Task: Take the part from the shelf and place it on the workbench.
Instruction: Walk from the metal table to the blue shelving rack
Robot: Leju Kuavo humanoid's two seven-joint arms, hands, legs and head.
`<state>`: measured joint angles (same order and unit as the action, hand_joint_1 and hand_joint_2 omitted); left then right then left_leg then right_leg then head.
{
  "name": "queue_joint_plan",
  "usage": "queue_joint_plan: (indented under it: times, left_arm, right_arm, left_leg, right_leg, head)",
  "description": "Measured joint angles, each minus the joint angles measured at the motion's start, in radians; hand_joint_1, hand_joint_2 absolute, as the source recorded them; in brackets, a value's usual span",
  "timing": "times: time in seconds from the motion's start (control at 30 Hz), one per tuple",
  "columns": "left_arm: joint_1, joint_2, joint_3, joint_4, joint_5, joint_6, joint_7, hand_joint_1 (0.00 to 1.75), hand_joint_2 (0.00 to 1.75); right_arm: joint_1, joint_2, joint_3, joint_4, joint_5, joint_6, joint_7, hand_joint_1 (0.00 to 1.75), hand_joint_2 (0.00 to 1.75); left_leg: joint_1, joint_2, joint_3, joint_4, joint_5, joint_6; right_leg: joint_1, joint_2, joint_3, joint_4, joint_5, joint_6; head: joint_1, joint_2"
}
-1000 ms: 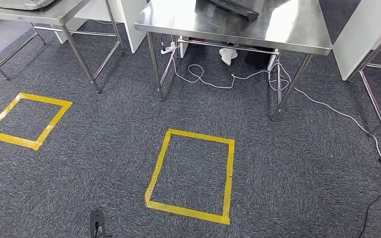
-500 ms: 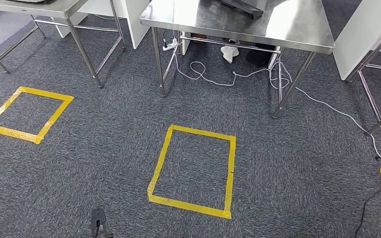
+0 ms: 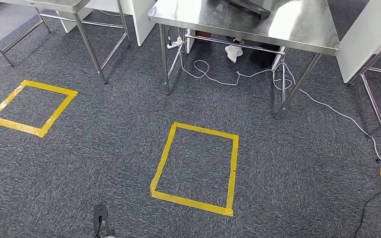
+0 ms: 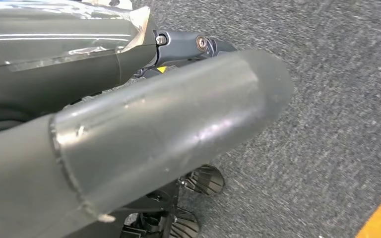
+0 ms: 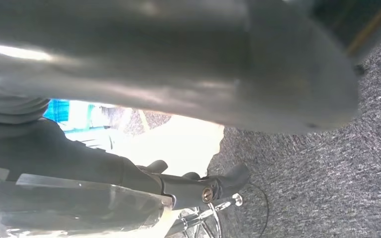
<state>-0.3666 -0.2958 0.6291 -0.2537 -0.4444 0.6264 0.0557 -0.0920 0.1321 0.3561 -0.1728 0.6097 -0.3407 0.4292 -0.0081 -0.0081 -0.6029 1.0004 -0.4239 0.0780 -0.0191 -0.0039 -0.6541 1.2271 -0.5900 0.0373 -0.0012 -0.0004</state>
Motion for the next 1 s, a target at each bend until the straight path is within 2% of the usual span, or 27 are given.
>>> queue_joint_plan:
  times: [0.03, 0.07, 0.1, 0.17, 0.2, 0.23, 0.3, 0.37, 0.43, 0.5, 0.53, 0.57, 0.6, 0.63, 0.7, 0.73, 0.77, 0.83, 0.87, 0.9, 0.93, 1.0]
  left_arm:
    - [0.000, 0.000, 0.000, 0.001, 0.000, -0.001, 0.001, 0.00, 0.00]
    - [0.000, 0.000, 0.000, 0.002, 0.000, -0.002, 0.003, 0.00, 0.00]
    - [0.000, 0.000, 0.000, 0.003, 0.000, -0.003, 0.005, 0.00, 0.00]
    - [-0.002, -0.001, 0.000, 0.005, 0.000, -0.006, 0.009, 0.00, 0.00]
    - [-0.003, -0.001, 0.000, 0.006, 0.000, -0.006, 0.010, 0.00, 0.00]
    - [-0.004, -0.001, 0.000, 0.006, 0.000, -0.007, 0.011, 0.00, 0.00]
    - [-0.005, -0.002, 0.000, 0.006, 0.000, -0.008, 0.012, 0.00, 0.00]
    - [-0.005, -0.001, 0.000, 0.007, 0.001, -0.008, 0.013, 0.00, 0.00]
    - [-0.005, 0.000, 0.000, 0.007, 0.002, -0.009, 0.013, 0.00, 0.00]
    - [-0.005, 0.000, 0.000, 0.008, 0.002, -0.009, 0.013, 0.00, 0.00]
    - [-0.004, 0.000, 0.000, 0.008, 0.002, -0.009, 0.013, 0.00, 0.00]
    - [-0.002, 0.000, 0.000, 0.008, 0.002, -0.009, 0.013, 0.00, 0.00]
    - [-0.002, 0.000, 0.000, 0.009, 0.002, -0.010, 0.014, 0.00, 0.00]
    - [-0.002, 0.000, 0.000, 0.009, 0.001, -0.010, 0.015, 0.00, 0.00]
    - [-0.005, 0.000, 0.000, 0.009, 0.000, -0.011, 0.015, 0.00, 0.00]
    - [-0.006, 0.000, 0.000, 0.009, -0.001, -0.012, 0.016, 0.00, 0.00]
    - [-0.008, 0.000, 0.000, 0.009, -0.003, -0.014, 0.016, 0.00, 0.00]
    - [-0.009, -0.001, -0.001, 0.009, -0.008, -0.018, 0.019, 0.00, 0.00]
    - [-0.010, -0.001, -0.001, 0.009, -0.012, -0.020, 0.022, 0.00, 0.00]
    - [-0.011, -0.001, -0.003, 0.009, -0.015, -0.023, 0.026, 0.00, 0.00]
    - [-0.014, -0.002, -0.005, 0.009, -0.018, -0.028, 0.032, 0.00, 0.00]
    - [-0.019, -0.004, -0.008, 0.011, -0.026, -0.041, 0.046, 0.00, 0.00]
  right_arm:
    - [0.000, 0.000, -0.001, 0.000, 0.000, 0.000, 0.000, 0.00, 0.00]
    - [-0.001, -0.001, -0.001, 0.000, 0.000, 0.000, 0.000, 0.00, 0.00]
    - [-0.001, -0.001, -0.001, 0.000, 0.000, 0.000, 0.000, 0.00, 0.00]
    - [0.000, -0.002, -0.002, 0.000, 0.000, 0.000, 0.000, 0.00, 0.00]
    - [0.000, -0.002, -0.002, 0.000, 0.001, 0.000, 0.000, 0.00, 0.00]
    - [0.000, -0.003, -0.002, 0.000, 0.003, 0.000, 0.000, 0.00, 0.00]
    - [-0.001, -0.003, -0.002, 0.000, 0.006, 0.000, 0.001, 0.00, 0.00]
    - [-0.002, -0.001, -0.002, 0.000, 0.012, -0.001, 0.006, 0.00, 0.00]
    - [-0.003, 0.001, -0.002, 0.000, 0.018, -0.002, 0.012, 0.00, 0.00]
    - [-0.002, 0.002, -0.002, 0.000, 0.021, -0.003, 0.016, 0.00, 0.00]
    - [-0.001, 0.001, -0.002, 0.000, 0.022, -0.002, 0.018, 0.00, 0.00]
    - [0.000, 0.001, -0.002, 0.000, 0.024, -0.002, 0.018, 0.00, 0.00]
    - [0.000, 0.000, -0.002, 0.000, 0.025, -0.003, 0.019, 0.00, 0.00]
    - [-0.001, 0.000, -0.002, 0.000, 0.026, -0.003, 0.019, 0.00, 0.00]
    - [-0.003, 0.001, -0.002, 0.000, 0.029, -0.007, 0.021, 0.00, 0.00]
    - [-0.004, 0.001, -0.001, 0.000, 0.031, -0.010, 0.023, 0.00, 0.00]
    - [-0.004, 0.002, -0.001, 0.000, 0.032, -0.014, 0.025, 0.00, 0.00]
    - [-0.005, 0.004, -0.002, 0.000, 0.034, -0.018, 0.028, 0.00, 0.00]
    - [-0.005, 0.005, -0.002, 0.000, 0.033, -0.017, 0.027, 0.00, 0.00]
    - [-0.005, 0.006, -0.002, 0.000, 0.030, -0.015, 0.025, 0.00, 0.00]
    - [-0.004, 0.007, -0.002, 0.000, 0.028, -0.011, 0.022, 0.00, 0.00]
    - [-0.001, 0.008, -0.002, 0.000, 0.024, 0.000, 0.016, 0.00, 0.00]
  left_leg:
    - [0.000, -0.004, -0.005, 0.000, 0.004, -0.002]
    - [-0.001, -0.009, -0.010, 0.001, 0.008, -0.004]
    - [-0.001, -0.016, -0.014, 0.001, 0.012, -0.007]
    - [-0.002, -0.033, -0.021, 0.002, 0.021, -0.015]
    - [-0.003, -0.040, -0.023, 0.003, 0.026, -0.021]
    - [-0.004, -0.046, -0.025, 0.003, 0.029, -0.026]
    - [-0.003, -0.056, -0.028, 0.003, 0.036, -0.038]
    - [0.002, -0.056, -0.038, 0.014, 0.031, -0.049]
    - [0.007, -0.034, -0.072, 0.086, -0.021, -0.062]
    - [0.013, -0.011, -0.127, 0.222, -0.098, -0.076]
    - [0.016, -0.006, -0.147, 0.276, -0.118, -0.082]
    - [0.021, -0.002, -0.152, 0.299, -0.121, -0.086]
    - [0.025, 0.003, -0.135, 0.278, -0.105, -0.090]
    - [0.029, 0.013, -0.100, 0.221, -0.076, -0.092]
    - [0.030, 0.047, -0.023, 0.083, -0.029, -0.088]
    - [0.028, 0.058, 0.000, 0.040, -0.019, -0.084]
    - [0.024, 0.063, 0.008, 0.021, -0.019, -0.078]
    - [0.018, 0.046, 0.006, 0.014, -0.017, -0.062]
    - [0.017, 0.037, 0.006, 0.009, -0.013, -0.053]
    - [0.018, 0.029, 0.007, 0.003, -0.009, -0.044]
    - [0.020, 0.021, 0.007, -0.002, -0.004, -0.036]
    - [0.021, 0.004, 0.001, -0.003, 0.000, -0.028]
  right_leg:
    - [0.000, 0.000, -0.014, 0.042, -0.017, 0.001]
    - [0.001, 0.001, -0.009, 0.048, -0.019, 0.006]
    - [0.001, 0.002, 0.017, 0.015, -0.006, 0.011]
    - [0.003, 0.022, 0.107, -0.132, 0.035, 0.016]
    - [0.005, 0.033, 0.140, -0.195, 0.051, 0.012]
    - [0.008, 0.041, 0.160, -0.235, 0.061, 0.005]
    - [0.015, 0.036, 0.163, -0.247, 0.068, -0.011]
    - [0.007, 0.021, 0.165, -0.250, 0.078, -0.027]
    - [-0.001, 0.003, 0.165, -0.253, 0.088, -0.042]
    - [0.003, -0.016, 0.161, -0.252, 0.092, -0.049]
    - [0.005, -0.026, 0.159, -0.251, 0.092, -0.049]
    - [0.005, -0.037, 0.158, -0.250, 0.092, -0.049]
    - [0.004, -0.045, 0.158, -0.250, 0.091, -0.049]
    - [0.004, -0.053, 0.159, -0.249, 0.090, -0.047]
    - [0.008, -0.066, 0.159, -0.246, 0.086, -0.041]
    - [0.012, -0.072, 0.158, -0.244, 0.084, -0.036]
    - [0.016, -0.079, 0.157, -0.243, 0.082, -0.031]
    - [0.021, -0.094, 0.156, -0.243, 0.080, -0.019]
    - [0.020, -0.090, 0.153, -0.237, 0.074, -0.014]
    - [0.019, -0.074, 0.143, -0.215, 0.060, -0.012]
    - [0.017, -0.053, 0.123, -0.174, 0.036, -0.014]
    - [0.012, -0.012, 0.059, -0.042, -0.025, -0.023]
  head:
    - [0.000, 0.000]
    - [0.000, 0.000]
    - [0.000, 0.000]
    - [0.000, 0.000]
    - [-0.001, 0.000]
    - [-0.001, 0.000]
    - [-0.001, 0.000]
    - [-0.002, 0.000]
    - [-0.008, 0.000]
    - [-0.014, 0.000]
    - [-0.014, 0.000]
    - [-0.015, 0.000]
    - [-0.015, 0.000]
    - [-0.015, 0.000]
    - [-0.015, 0.000]
    - [-0.013, 0.000]
    - [-0.010, 0.000]
    - [-0.007, 0.000]
    - [-0.008, 0.000]
    - [-0.007, 0.000]
    - [-0.006, 0.000]
    - [-0.002, 0.000]
